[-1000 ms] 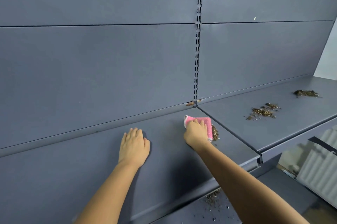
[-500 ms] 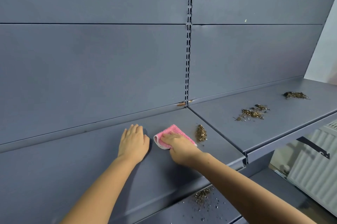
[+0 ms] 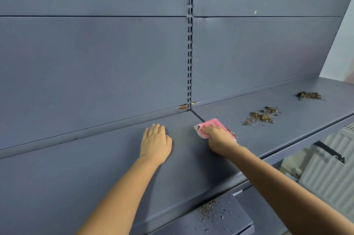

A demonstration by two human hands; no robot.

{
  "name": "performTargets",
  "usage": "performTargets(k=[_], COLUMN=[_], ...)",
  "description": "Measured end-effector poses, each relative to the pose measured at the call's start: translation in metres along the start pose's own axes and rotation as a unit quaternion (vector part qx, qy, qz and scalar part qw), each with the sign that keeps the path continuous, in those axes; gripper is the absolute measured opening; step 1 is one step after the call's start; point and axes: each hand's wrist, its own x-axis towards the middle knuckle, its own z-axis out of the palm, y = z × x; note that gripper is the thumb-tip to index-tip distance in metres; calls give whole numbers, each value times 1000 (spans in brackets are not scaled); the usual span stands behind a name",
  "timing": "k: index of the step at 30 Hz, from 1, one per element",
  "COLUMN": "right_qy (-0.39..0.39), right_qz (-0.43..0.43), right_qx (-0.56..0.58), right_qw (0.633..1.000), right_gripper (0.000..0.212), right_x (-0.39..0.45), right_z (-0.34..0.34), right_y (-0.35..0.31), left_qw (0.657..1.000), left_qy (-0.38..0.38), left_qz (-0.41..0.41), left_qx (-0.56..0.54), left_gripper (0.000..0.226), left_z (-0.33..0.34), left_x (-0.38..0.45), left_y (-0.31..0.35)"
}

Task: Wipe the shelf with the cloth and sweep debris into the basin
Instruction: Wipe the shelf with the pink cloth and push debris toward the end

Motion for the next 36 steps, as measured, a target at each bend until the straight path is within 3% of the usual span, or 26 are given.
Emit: performTargets(k=[8,15,18,22,25,27,32,36], right_qy=[48,60,48,-48,-53,-33,11,29], right_qz=[95,78,12,-37,-55,-42,-19,6], right_qx=[32,91,68,28,18,27,27,55], right_qw=[994,991,996,998,997,998,999,998], right_gripper=[42,25,47,38,39,32,48,39], right_x=[10,18,10,9,6,8,6,8], right_z=[-26,-32,-32,6,17,18,-4,-21], right_y=[44,46,8,-39,-43,-28,18,59], left_qw=[1000,1000,1000,1000,1000,1000,1000,1000], left_qy=[-9,-13,-12,-6,-6,-3,-6,-11], left_qz=[8,7,2,-9,-12,-7,8,18], left_qx=[-5,-8,-10,-9,-2,0,-5,-10], left_gripper=[44,45,45,41,44,44,43,43], left_z=[5,5,6,2,-1,0,8,13], left_x=[6,9,12,16,17,18,21,24], left_y=[18,27,28,29,30,33,50,62])
